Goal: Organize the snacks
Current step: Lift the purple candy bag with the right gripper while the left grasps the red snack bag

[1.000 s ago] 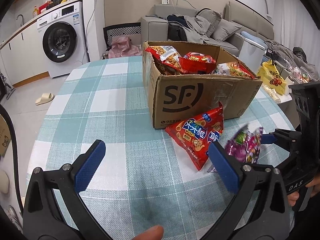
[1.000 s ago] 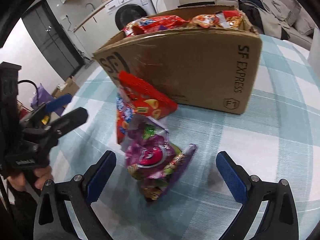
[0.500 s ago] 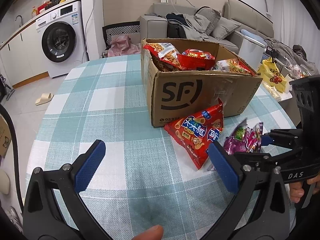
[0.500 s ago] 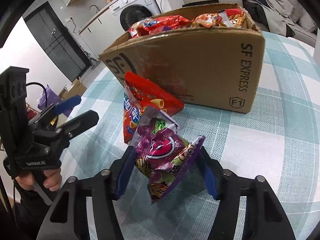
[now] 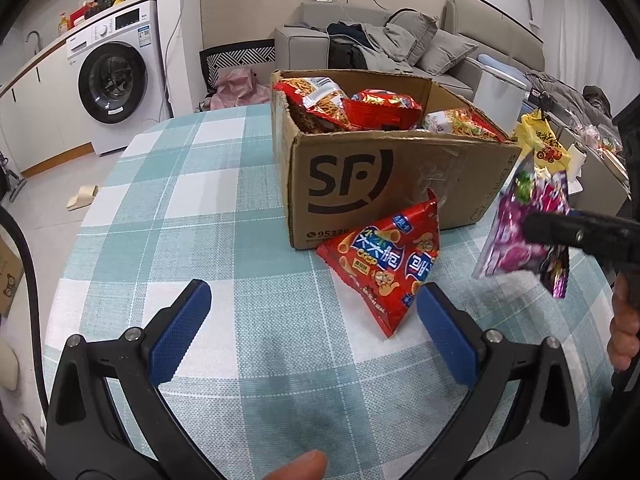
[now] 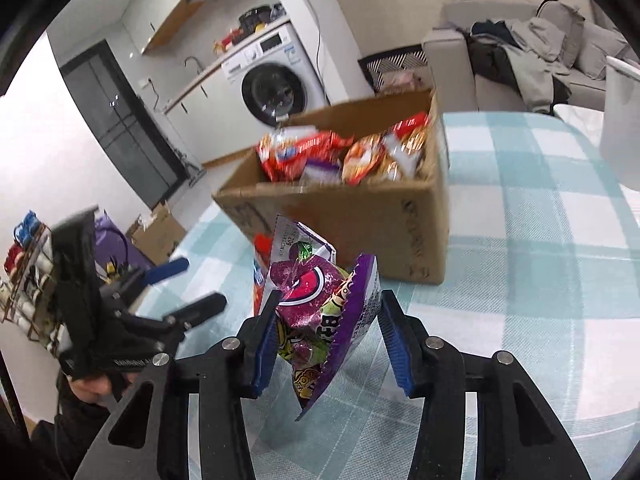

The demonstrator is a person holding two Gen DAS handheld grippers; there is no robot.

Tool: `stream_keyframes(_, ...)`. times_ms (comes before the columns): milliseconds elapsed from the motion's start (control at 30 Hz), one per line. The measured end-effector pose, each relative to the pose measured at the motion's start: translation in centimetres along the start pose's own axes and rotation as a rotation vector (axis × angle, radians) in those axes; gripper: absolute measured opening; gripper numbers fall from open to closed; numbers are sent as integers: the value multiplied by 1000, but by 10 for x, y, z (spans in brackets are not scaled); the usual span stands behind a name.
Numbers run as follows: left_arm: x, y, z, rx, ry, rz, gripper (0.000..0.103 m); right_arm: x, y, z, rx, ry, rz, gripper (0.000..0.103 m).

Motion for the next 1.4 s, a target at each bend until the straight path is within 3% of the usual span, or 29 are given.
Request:
stream_keyframes(467,-16,39,-40,-15,44,78,102,23,-37,0,-15,20,-102,48)
stream_keyframes(1033,16,71,-78,40,172,63,102,28,-48,-4,-8,35,-124,48)
stream_keyframes(1167,16,76,-96,-15,205,79,88,28,-49,-4,-6,36,-126,48)
stream_keyframes(1400,16,77,-122,-76,260,85,77,28,-49,-1,-3,27,-120,48)
Point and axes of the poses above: each gripper's, at about its wrist camera, not at the fingertips, and y roughly the way its jaws point, z to its left, x to its top, the point moved 7 cm from there along y, roughly the way its jaws point, and after that the axes turned 5 degrees about -z, right-handed, at the moved point
